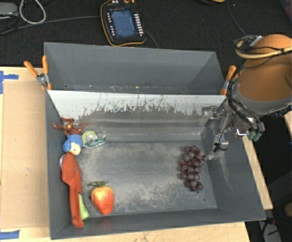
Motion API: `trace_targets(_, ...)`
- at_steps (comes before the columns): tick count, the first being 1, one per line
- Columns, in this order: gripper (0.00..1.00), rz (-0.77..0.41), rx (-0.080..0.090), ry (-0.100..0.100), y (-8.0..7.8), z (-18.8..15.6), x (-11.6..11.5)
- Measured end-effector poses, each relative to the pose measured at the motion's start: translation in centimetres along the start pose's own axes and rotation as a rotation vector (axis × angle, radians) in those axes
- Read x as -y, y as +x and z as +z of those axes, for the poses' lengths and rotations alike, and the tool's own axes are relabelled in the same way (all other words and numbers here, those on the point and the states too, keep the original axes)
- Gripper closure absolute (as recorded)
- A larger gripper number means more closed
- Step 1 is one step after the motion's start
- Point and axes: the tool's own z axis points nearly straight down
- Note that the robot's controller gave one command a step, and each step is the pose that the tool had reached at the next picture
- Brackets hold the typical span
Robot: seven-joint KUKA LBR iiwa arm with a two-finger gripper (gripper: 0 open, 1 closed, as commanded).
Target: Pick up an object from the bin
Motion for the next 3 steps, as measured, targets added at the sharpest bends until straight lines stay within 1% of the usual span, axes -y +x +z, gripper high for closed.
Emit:
trace_targets(1,0.00,0.000,0.000,0.000,0.0,0.0,0.0)
trace_targets(2,0.00,-0.040,-0.009,-0.002,2.1,6.9,-0.5)
trace_targets(3,0.00,-0.012,0.008,-0.002,-1.6,11.1,-6.2)
